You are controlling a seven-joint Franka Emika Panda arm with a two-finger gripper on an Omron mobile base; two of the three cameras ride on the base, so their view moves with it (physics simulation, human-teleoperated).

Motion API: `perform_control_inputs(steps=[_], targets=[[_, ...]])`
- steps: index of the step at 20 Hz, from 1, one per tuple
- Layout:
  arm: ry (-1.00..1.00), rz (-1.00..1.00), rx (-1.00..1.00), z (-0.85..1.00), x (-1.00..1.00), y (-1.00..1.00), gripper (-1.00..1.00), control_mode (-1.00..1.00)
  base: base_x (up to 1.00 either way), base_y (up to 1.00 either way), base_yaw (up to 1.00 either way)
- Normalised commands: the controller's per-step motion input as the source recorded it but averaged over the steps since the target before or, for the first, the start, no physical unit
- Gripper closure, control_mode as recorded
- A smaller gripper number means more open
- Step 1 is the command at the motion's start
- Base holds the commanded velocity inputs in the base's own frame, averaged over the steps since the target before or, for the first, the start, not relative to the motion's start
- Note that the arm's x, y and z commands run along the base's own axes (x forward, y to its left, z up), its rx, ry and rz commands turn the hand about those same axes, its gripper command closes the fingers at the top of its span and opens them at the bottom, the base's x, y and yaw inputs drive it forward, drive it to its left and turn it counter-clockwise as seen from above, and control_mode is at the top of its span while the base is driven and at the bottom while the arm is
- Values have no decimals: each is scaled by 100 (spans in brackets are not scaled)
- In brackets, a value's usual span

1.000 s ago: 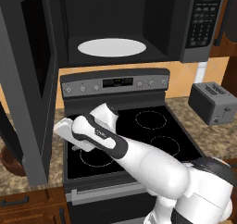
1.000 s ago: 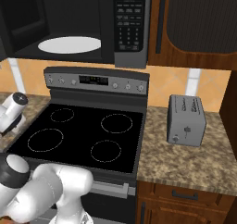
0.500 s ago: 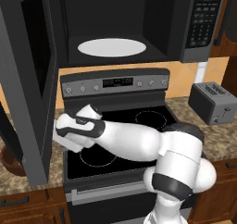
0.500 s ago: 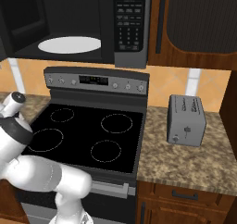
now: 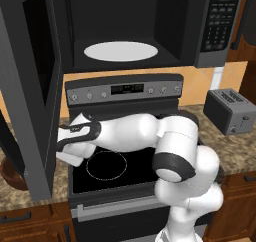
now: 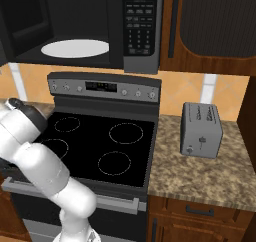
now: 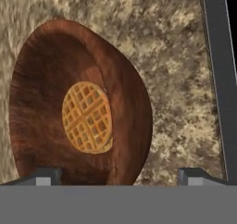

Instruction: Open the microwave, place the bowl with waffle inside the microwave, then close the microwave door and turn it on.

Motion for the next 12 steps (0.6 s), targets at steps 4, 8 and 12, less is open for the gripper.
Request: perform_control_inputs(steps=[4,8,12], targets=[[3,0,-11,-12,22,23,-100,-100,0,0,0],[5,0,-15,-27,25,24,-100,-100,0,0,0],[8,0,-17,-38,27,24,-100,-100,0,0,0]])
